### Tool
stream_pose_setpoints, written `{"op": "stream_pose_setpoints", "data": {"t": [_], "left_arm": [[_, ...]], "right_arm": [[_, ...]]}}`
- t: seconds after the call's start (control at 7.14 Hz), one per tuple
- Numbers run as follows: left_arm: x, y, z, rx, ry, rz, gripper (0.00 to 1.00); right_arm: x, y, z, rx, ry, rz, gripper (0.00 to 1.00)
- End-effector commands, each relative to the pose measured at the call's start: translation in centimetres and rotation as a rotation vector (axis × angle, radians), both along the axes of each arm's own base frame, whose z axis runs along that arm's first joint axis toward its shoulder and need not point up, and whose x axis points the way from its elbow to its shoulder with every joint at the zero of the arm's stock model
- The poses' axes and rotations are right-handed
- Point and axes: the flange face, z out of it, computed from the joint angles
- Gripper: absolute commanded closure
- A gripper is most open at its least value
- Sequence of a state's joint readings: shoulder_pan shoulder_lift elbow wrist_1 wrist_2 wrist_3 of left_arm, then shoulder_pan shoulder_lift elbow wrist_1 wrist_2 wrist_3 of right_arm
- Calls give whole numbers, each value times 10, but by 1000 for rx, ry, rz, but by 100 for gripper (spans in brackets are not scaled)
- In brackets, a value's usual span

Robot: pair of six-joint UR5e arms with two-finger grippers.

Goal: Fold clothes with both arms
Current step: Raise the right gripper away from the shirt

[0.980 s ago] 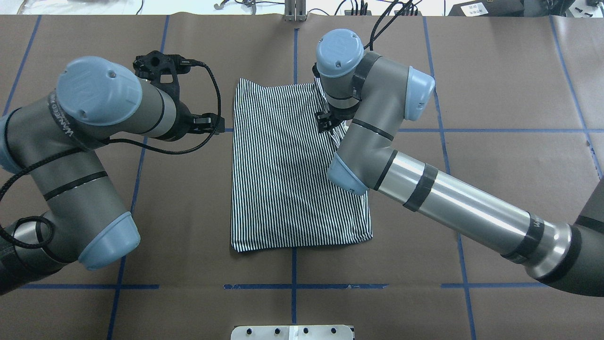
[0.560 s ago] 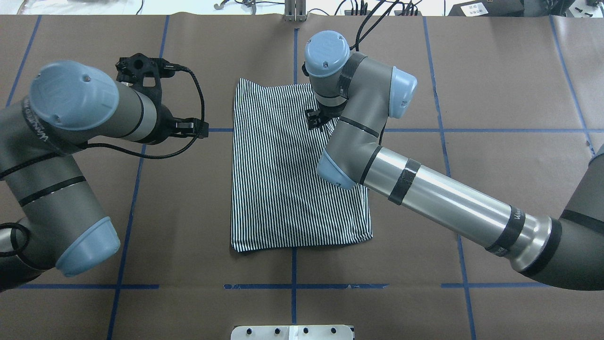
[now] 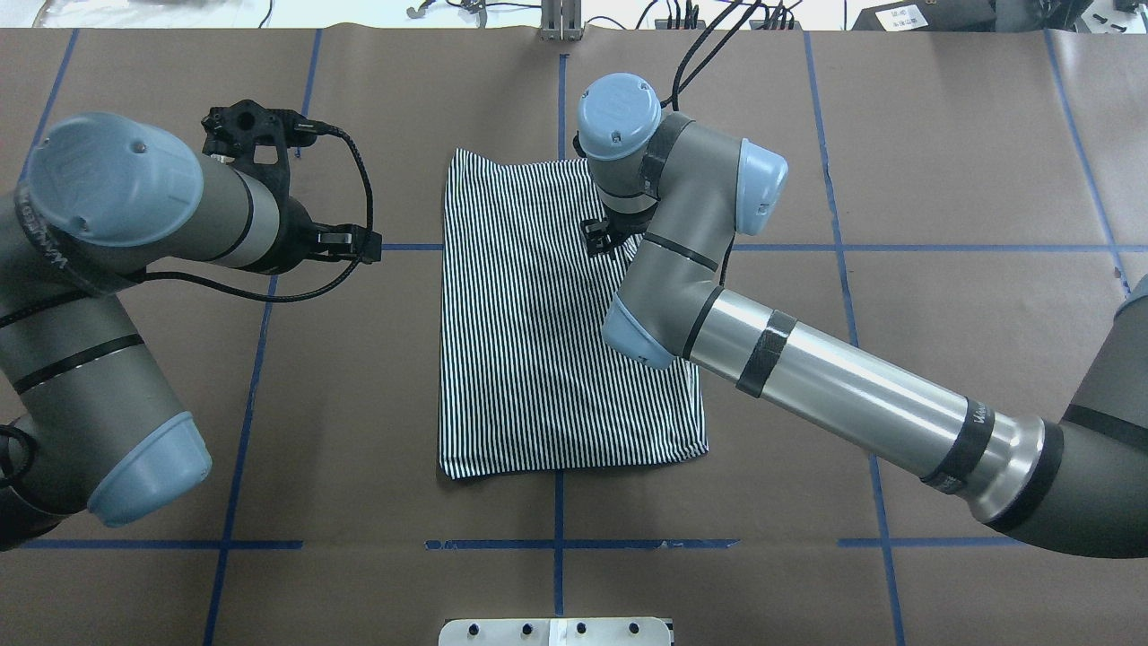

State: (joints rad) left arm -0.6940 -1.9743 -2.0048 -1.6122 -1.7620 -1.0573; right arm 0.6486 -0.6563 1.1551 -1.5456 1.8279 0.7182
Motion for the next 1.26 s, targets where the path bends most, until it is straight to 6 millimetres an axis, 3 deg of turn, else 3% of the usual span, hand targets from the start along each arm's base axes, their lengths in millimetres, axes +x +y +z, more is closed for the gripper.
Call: {"op": "stream_pose_setpoints", "data": {"t": [0.0,0.28,0.42,0.56,0.7,0.84,1.12], "left_arm": [[0,0,0,-1,1,0,0],[1,1,0,-5,5,-1,0],[2,2,0,-8,6,-2,0],[3,2,-4,-24,20,-18,0],[7,5,-5,-39,31,-23,0],[6,6,-5,-48,38,-10,0],[6,10,-8,-61,54,9,0]], "right_arm": [[2,-1,7,4,10,-12,0],[23,-14,26,5,29,-10,0],[52,-38,29,18,26,-6,0],[105,-55,61,27,31,-13,0],[154,-69,77,48,19,-44,0],[170,-76,71,31,-18,-39,0],[173,-73,49,34,-55,-34,0]]}}
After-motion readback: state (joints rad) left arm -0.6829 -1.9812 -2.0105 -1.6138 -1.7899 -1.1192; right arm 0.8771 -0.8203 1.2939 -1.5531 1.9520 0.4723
